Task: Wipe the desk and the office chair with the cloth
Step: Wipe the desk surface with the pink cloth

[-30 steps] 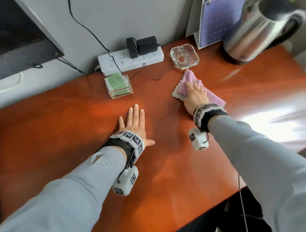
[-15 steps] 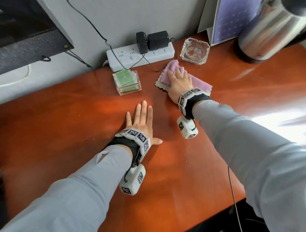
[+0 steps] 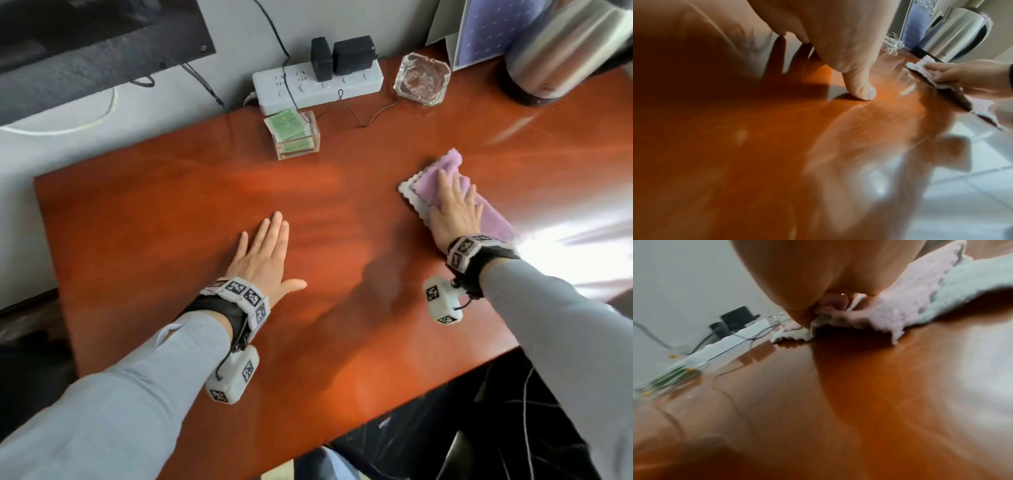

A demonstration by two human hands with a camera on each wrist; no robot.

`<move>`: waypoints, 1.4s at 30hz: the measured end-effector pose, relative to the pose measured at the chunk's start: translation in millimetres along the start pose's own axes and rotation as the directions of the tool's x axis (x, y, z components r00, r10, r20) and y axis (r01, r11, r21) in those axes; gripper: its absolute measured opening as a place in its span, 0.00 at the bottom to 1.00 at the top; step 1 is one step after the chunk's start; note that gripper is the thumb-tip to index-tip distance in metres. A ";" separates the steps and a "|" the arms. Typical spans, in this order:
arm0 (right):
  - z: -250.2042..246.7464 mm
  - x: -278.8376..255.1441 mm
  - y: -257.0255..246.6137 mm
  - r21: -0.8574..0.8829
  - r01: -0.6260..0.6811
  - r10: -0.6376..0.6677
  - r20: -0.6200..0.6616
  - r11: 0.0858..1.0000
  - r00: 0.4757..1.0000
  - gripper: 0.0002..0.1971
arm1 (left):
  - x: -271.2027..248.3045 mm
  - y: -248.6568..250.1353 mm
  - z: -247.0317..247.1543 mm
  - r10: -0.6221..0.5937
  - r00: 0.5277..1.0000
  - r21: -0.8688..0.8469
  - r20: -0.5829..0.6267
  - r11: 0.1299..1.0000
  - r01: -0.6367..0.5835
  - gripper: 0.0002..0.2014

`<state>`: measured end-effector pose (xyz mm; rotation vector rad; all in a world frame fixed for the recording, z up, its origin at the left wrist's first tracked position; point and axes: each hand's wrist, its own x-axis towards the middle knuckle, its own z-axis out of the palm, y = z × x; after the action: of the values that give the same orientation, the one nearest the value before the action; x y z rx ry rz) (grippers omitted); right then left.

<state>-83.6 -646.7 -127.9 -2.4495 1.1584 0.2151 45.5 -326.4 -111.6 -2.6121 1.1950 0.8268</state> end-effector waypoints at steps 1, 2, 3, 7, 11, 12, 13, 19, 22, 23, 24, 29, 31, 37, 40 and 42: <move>1.1 -1.7 6.8 -0.025 -0.039 0.040 0.020 0.999 0.999 0.40 | -6.0 -5.9 3.0 0.017 1.000 0.002 0.005 1.000 -0.017 0.53; 3.7 -7.2 9.7 -0.063 -0.039 0.041 0.028 0.997 0.999 0.39 | -11.3 -10.0 6.0 0.034 0.999 0.002 0.004 0.999 -0.034 0.53; 8.3 -15.7 9.0 -0.101 -0.017 0.019 0.025 0.995 0.999 0.37 | -15.5 -12.8 8.8 0.048 0.999 -0.002 -0.001 0.999 -0.048 0.52; 38.5 -68.7 -12.3 -0.133 0.040 -0.036 0.032 0.990 0.999 0.35 | -22.8 -16.9 18.4 0.090 0.995 -0.050 -0.032 0.995 -0.092 0.49; 78.3 -139.5 -62.0 -0.152 0.119 -0.112 0.052 0.981 0.992 0.34 | -35.5 -25.3 24.9 0.137 0.990 -0.090 -0.037 0.986 -0.140 0.41; 90.8 -157.7 -77.9 -0.144 0.136 -0.129 0.054 0.980 0.990 0.34 | -42.2 -30.6 26.7 0.157 0.987 -0.093 -0.033 0.983 -0.160 0.38; 102.8 -177.0 -94.7 -0.137 0.152 -0.145 0.059 0.979 0.988 0.33 | -50.2 -37.6 29.4 0.176 0.984 -0.098 -0.030 0.979 -0.178 0.36; 169.9 -289.1 -201.3 0.010 0.326 -0.323 0.159 0.945 0.933 0.45 | -110.0 -111.1 55.9 0.130 0.988 -0.087 -0.081 0.987 -0.137 0.32; 172.5 -313.8 -227.4 0.229 0.327 -0.370 0.185 0.917 0.910 0.52 | -134.0 -143.8 63.1 0.068 0.993 -0.024 -0.096 0.997 -0.071 0.32; 166.2 -313.6 -227.8 0.306 0.289 -0.342 0.134 0.907 0.930 0.53 | -138.6 -151.3 64.0 0.059 0.994 -0.014 -0.095 0.998 -0.061 0.33; 157.9 -307.9 -224.1 0.364 0.245 -0.285 0.059 0.899 0.957 0.52 | -141.0 -156.8 63.9 0.052 0.994 -0.012 -0.092 0.999 -0.053 0.34; 99.0 -231.3 -167.1 0.471 0.000 0.140 -0.261 0.882 0.955 0.34 | -122.7 -160.2 61.2 0.022 0.997 -0.039 -0.078 0.999 -0.025 0.36; 82.6 -189.1 -140.0 0.581 -0.141 0.331 -0.234 0.802 0.914 0.29 | -107.0 -156.4 61.2 0.008 0.997 -0.062 -0.077 0.998 -0.013 0.37; 63.4 -88.7 -105.6 0.347 -0.331 0.394 -0.126 0.877 0.911 0.34 | -68.9 -147.6 53.4 -0.032 0.994 -0.066 -0.102 0.998 0.025 0.38; 65.2 -56.0 -120.8 0.153 -0.266 0.278 -0.059 0.952 0.959 0.34 | -66.9 -146.3 53.2 -0.045 0.993 -0.002 -0.110 0.999 0.045 0.38; 70.2 -43.4 -141.5 0.055 -0.182 0.183 -0.022 0.982 0.983 0.34 | -68.0 -146.5 54.6 -0.051 0.992 0.015 -0.118 0.998 0.053 0.39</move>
<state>-0.2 -505.8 -134.3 -2.3080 1.3838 0.2032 94.5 -164.5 -133.2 -2.6981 1.1507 0.6579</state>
